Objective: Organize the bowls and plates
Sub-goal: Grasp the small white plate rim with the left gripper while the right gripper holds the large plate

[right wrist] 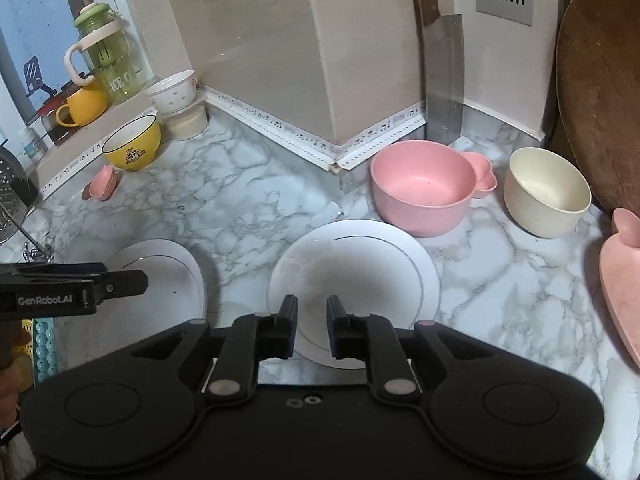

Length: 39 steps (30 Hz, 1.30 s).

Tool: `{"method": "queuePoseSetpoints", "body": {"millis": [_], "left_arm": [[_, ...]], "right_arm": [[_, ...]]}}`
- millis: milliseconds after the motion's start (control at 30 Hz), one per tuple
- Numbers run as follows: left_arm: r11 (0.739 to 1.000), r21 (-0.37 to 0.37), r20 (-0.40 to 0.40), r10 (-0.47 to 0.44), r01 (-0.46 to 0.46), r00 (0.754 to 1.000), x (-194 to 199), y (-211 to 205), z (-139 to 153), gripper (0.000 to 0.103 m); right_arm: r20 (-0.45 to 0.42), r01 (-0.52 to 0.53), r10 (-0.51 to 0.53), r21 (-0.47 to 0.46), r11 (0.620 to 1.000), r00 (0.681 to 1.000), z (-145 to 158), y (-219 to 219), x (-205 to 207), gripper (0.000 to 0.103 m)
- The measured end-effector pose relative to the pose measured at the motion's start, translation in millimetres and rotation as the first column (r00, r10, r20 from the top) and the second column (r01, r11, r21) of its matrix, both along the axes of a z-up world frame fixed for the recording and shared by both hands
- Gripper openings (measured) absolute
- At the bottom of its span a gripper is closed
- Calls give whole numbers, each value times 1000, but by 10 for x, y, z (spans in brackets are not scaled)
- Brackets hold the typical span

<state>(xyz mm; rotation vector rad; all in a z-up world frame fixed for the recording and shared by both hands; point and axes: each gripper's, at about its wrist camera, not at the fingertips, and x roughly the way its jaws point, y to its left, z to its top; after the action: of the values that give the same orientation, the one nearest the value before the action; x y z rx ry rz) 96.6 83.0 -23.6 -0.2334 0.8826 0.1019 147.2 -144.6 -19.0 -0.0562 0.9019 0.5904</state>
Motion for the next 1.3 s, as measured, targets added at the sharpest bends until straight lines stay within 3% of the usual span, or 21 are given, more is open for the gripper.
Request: {"method": "queuePoseSetpoints", "body": {"millis": [100, 367, 533, 633, 700, 767, 867, 933, 1000, 1067, 1200, 1300], "left_arm": [[1000, 8, -2, -18, 18, 1000, 90, -84, -14, 71], [998, 23, -11, -59, 59, 998, 316, -249, -68, 71], [997, 19, -30, -72, 73, 997, 461, -328, -147, 71], [997, 20, -42, -75, 76, 996, 554, -370, -190, 71], [997, 20, -44, -78, 78, 996, 610, -399, -209, 71], [996, 23, -46, -80, 82, 996, 663, -428, -225, 71], [996, 28, -55, -87, 89, 995, 762, -470, -278, 71], [995, 29, -68, -89, 92, 994, 830, -489, -320, 71], [995, 19, -78, -101, 102, 992, 890, -517, -359, 71], [993, 28, -90, -112, 115, 990, 935, -558, -400, 71], [990, 20, -109, -139, 142, 984, 1017, -632, -490, 71], [988, 1, -111, -155, 156, 982, 1071, -674, -532, 71]], "right_arm": [[46, -70, 69, 23, 997, 997, -2, -89, 1, 15], [9, 19, -19, -45, 999, 1000, -101, -248, 150, 15], [19, 62, -62, -6, 998, 998, -185, -387, 259, 16], [7, 37, -37, -6, 999, 999, -237, -398, 347, 29], [30, 28, -26, -50, 998, 999, -258, -375, 372, 59], [20, 20, -19, -71, 997, 1000, -279, -354, 408, 62], [2, 24, -24, -76, 997, 1000, -305, -356, 467, 77], [7, 8, -7, -97, 995, 1000, -320, -335, 492, 81], [26, 54, -51, -158, 986, 998, -332, -308, 532, 94], [34, 81, -76, -221, 972, 997, -369, -290, 597, 95], [-62, 56, -67, -165, 985, 996, -464, -350, 708, 89], [-83, 55, -71, -174, 983, 994, -538, -356, 744, 87]]}}
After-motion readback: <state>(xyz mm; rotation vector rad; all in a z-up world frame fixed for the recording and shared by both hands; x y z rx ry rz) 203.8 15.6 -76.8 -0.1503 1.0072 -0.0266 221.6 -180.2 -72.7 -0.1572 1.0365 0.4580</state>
